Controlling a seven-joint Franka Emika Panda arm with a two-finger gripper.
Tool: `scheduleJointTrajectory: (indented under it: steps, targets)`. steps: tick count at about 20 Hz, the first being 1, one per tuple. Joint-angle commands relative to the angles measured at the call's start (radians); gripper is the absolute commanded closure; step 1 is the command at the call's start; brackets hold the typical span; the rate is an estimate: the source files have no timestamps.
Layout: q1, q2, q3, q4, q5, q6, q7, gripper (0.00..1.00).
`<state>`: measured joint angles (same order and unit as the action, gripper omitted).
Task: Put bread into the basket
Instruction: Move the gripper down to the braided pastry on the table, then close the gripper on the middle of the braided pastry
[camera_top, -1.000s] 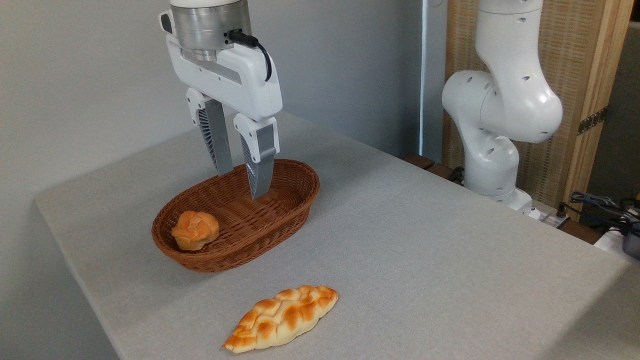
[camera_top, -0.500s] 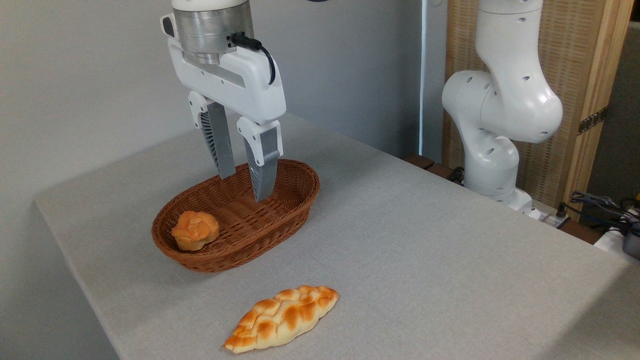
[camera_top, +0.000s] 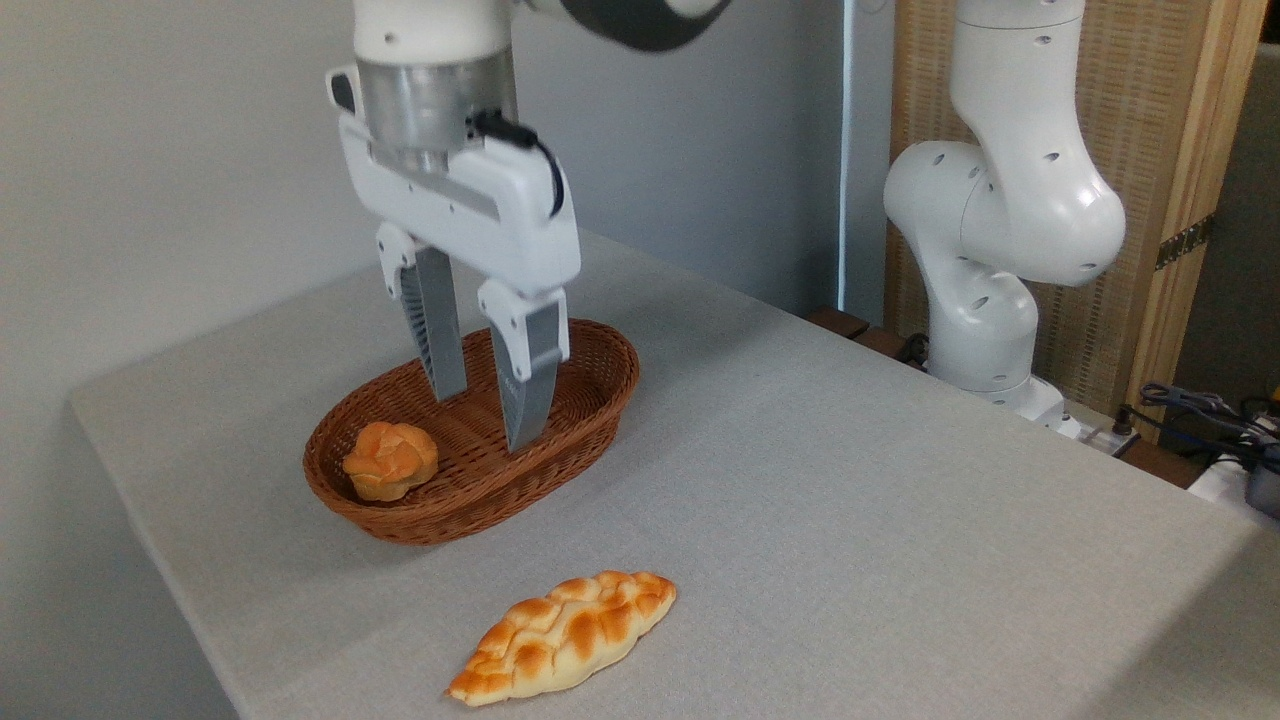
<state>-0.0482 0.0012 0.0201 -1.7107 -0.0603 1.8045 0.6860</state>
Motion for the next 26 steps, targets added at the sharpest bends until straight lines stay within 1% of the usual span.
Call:
scheduleJointTrajectory:
  steps: [1,4,6,9,13,16,18,21,22,24,25,26]
  targets:
    - [-0.004,-0.003,0.027,-0.104,0.005,0.096,0.094,0.00]
    - [-0.004,0.000,0.066,-0.161,0.005,0.133,0.260,0.00]
    - [-0.004,0.012,0.093,-0.191,0.005,0.177,0.302,0.00]
    - [-0.004,0.051,0.100,-0.214,0.005,0.237,0.303,0.00]
    - [-0.004,0.118,0.100,-0.214,0.010,0.274,0.303,0.00]
    - [-0.004,0.155,0.098,-0.213,0.063,0.311,0.302,0.00]
    - [-0.004,0.183,0.098,-0.213,0.065,0.340,0.297,0.00]
    - [-0.004,0.187,0.098,-0.211,0.065,0.349,0.297,0.00]
    - [-0.004,0.189,0.098,-0.211,0.065,0.352,0.299,0.03]
    - [-0.002,0.187,0.098,-0.208,0.065,0.352,0.300,0.31]
    - [-0.004,0.187,0.098,-0.208,0.065,0.352,0.300,0.43]
    - [-0.004,0.189,0.098,-0.208,0.065,0.352,0.300,0.52]
